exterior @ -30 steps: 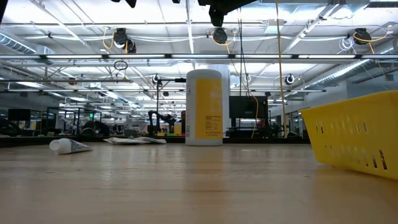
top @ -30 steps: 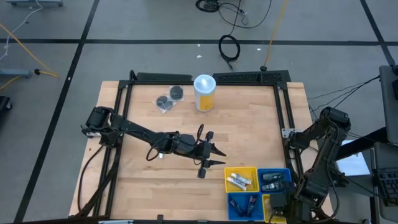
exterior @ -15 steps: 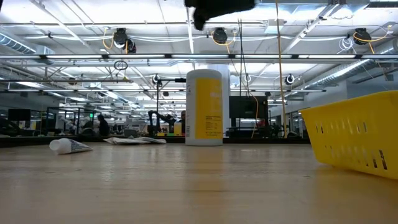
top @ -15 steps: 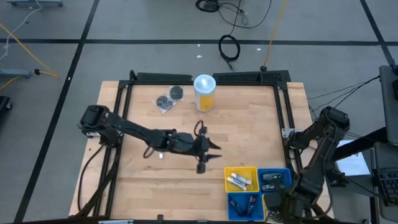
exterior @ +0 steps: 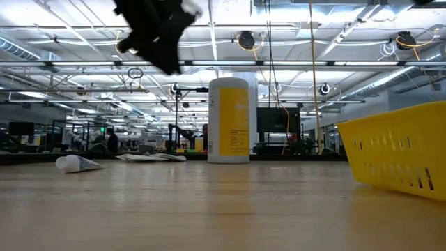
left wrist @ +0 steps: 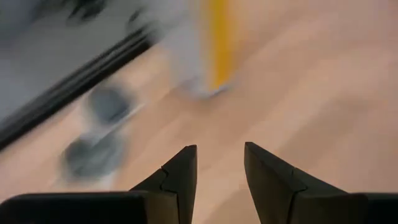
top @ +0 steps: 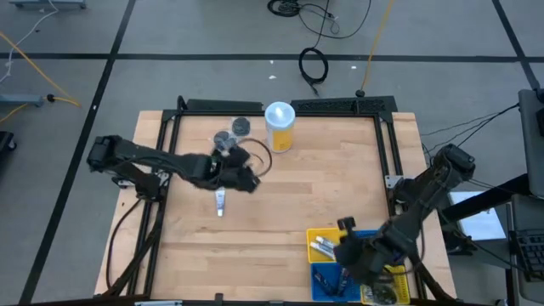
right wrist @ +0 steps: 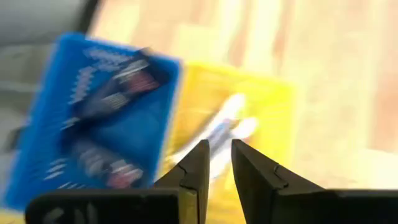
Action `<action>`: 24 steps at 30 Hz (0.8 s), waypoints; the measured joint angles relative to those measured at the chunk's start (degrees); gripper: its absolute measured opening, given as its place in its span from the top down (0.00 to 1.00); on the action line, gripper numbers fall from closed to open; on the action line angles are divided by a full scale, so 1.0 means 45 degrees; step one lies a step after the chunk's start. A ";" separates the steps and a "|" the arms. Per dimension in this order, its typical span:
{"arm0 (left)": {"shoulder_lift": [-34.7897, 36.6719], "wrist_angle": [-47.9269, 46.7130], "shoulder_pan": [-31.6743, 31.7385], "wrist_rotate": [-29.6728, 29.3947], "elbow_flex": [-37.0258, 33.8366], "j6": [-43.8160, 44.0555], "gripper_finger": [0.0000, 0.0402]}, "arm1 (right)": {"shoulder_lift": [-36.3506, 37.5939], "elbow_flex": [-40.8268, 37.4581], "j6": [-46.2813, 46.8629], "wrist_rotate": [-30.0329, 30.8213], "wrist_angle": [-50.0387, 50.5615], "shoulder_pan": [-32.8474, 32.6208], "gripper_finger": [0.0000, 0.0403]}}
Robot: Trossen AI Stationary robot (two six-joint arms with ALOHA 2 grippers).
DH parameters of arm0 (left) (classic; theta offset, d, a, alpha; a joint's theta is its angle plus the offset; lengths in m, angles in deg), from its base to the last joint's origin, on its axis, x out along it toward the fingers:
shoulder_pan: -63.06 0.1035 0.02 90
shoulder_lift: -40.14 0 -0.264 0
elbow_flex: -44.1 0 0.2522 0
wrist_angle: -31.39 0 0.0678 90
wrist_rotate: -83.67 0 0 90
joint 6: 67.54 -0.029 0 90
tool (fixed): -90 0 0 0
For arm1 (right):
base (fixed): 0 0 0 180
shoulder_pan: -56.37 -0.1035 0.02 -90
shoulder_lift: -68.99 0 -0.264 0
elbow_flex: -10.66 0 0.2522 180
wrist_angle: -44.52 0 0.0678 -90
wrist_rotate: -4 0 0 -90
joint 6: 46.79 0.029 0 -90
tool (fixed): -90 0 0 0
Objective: Pick & Place Travel size toiletries
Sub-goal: Put the hairbrush into the bottom yellow basket
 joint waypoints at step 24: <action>0.0074 -0.0503 0.7004 0.4314 -0.3490 0.0715 0.67 | 0.0000 -0.1233 -0.3383 0.0585 -0.2506 0.4045 0.85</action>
